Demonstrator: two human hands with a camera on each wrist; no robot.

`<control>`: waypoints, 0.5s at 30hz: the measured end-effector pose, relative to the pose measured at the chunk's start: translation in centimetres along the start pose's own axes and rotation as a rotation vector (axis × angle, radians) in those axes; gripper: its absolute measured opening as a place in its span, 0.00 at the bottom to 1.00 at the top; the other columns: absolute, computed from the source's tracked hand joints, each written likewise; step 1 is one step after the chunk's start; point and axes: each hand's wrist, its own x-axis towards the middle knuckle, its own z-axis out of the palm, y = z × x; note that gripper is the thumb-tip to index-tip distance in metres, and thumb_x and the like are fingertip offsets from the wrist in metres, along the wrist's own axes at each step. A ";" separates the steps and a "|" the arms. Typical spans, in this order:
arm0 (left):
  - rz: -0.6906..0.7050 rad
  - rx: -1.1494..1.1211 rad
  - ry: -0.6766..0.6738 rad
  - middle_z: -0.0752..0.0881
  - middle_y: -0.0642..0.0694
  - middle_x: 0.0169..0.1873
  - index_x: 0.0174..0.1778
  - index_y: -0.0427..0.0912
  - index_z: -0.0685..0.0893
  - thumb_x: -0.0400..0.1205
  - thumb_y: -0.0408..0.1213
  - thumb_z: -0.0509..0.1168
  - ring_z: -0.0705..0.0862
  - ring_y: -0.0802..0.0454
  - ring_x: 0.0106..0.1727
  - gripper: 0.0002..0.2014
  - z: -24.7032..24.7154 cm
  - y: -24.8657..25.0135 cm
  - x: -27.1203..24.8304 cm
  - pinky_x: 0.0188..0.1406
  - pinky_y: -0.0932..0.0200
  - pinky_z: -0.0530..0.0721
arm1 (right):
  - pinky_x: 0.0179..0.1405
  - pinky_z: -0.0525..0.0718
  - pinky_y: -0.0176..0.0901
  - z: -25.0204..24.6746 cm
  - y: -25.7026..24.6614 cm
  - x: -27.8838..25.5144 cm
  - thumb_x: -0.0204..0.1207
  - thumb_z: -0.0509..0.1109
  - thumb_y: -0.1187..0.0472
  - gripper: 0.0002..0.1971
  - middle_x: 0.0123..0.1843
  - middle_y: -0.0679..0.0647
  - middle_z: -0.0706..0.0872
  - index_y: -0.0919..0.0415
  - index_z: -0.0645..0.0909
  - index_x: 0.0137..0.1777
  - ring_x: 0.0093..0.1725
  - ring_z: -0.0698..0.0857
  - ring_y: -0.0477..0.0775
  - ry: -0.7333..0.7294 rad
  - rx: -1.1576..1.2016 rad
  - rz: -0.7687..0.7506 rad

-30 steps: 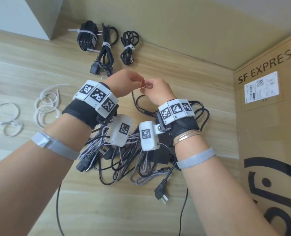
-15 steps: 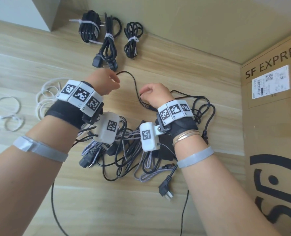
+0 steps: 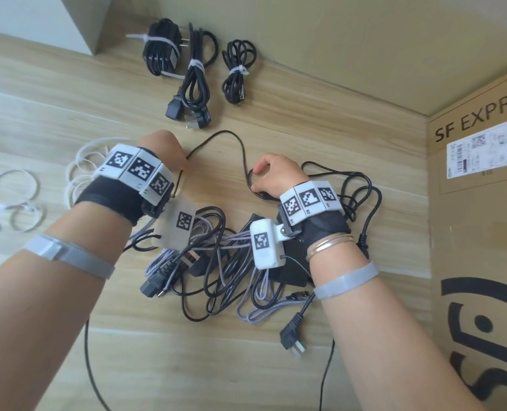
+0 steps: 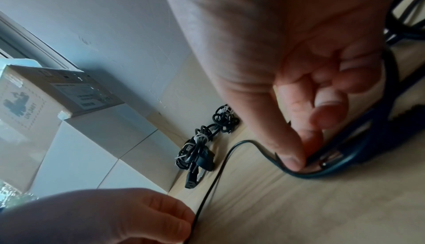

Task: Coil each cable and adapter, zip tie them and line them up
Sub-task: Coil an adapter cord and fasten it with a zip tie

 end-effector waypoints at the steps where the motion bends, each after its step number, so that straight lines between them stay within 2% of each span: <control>1: 0.001 0.003 -0.012 0.85 0.33 0.47 0.54 0.30 0.84 0.77 0.35 0.68 0.81 0.39 0.46 0.14 0.1 -0.1 0.0 0.45 0.50 0.78 | 0.43 0.70 0.35 -0.1 0.0 0.0 0.71 0.74 0.61 0.14 0.48 0.47 0.79 0.53 0.79 0.55 0.47 0.78 0.50 -0.011 -0.013 -0.002; 5: 0.032 -0.083 -0.061 0.85 0.37 0.47 0.55 0.32 0.83 0.81 0.35 0.63 0.82 0.43 0.47 0.11 0.1 0.4 -0.6 0.49 0.53 0.79 | 0.44 0.75 0.40 -0.5 0.4 -0.1 0.71 0.71 0.61 0.17 0.51 0.49 0.80 0.52 0.74 0.58 0.50 0.81 0.53 -0.052 0.021 0.013; 7: 0.040 -0.314 -0.117 0.85 0.39 0.46 0.54 0.38 0.77 0.83 0.33 0.56 0.84 0.44 0.46 0.07 0.1 1.1 -1.1 0.53 0.49 0.83 | 0.45 0.75 0.41 -0.8 0.6 -0.3 0.72 0.69 0.60 0.19 0.50 0.49 0.81 0.51 0.72 0.63 0.50 0.81 0.53 -0.048 0.036 0.018; 9: 0.037 -0.518 -0.150 0.82 0.43 0.38 0.51 0.42 0.70 0.84 0.31 0.50 0.82 0.46 0.37 0.05 -0.3 1.9 -1.8 0.46 0.49 0.84 | 0.43 0.75 0.42 -1.3 0.7 -0.7 0.75 0.64 0.59 0.21 0.50 0.50 0.81 0.50 0.69 0.69 0.44 0.80 0.52 -0.035 0.045 0.003; 11: 0.095 -0.563 -0.128 0.77 0.44 0.32 0.53 0.44 0.68 0.85 0.31 0.50 0.75 0.49 0.30 0.06 -0.7 2.4 -2.2 0.42 0.49 0.85 | 0.33 0.73 0.40 -2.1 0.6 -1.2 0.79 0.59 0.60 0.20 0.51 0.50 0.79 0.50 0.67 0.72 0.33 0.77 0.48 -0.014 0.070 -0.036; 13: 0.158 -0.533 -0.100 0.75 0.43 0.32 0.57 0.44 0.69 0.86 0.34 0.51 0.71 0.49 0.28 0.06 -0.9 2.8 -2.4 0.37 0.51 0.82 | 0.30 0.73 0.39 -3.0 0.5 -1.7 0.82 0.55 0.61 0.18 0.47 0.48 0.79 0.50 0.68 0.71 0.30 0.78 0.46 0.017 0.089 -0.073; 15: 0.195 -0.467 -0.111 0.77 0.43 0.34 0.64 0.44 0.68 0.86 0.36 0.53 0.72 0.47 0.29 0.11 -0.8 3.2 -2.4 0.36 0.49 0.77 | 0.33 0.80 0.39 -3.9 0.3 -2.1 0.83 0.52 0.62 0.15 0.39 0.47 0.78 0.50 0.73 0.64 0.29 0.82 0.43 0.026 0.134 -0.095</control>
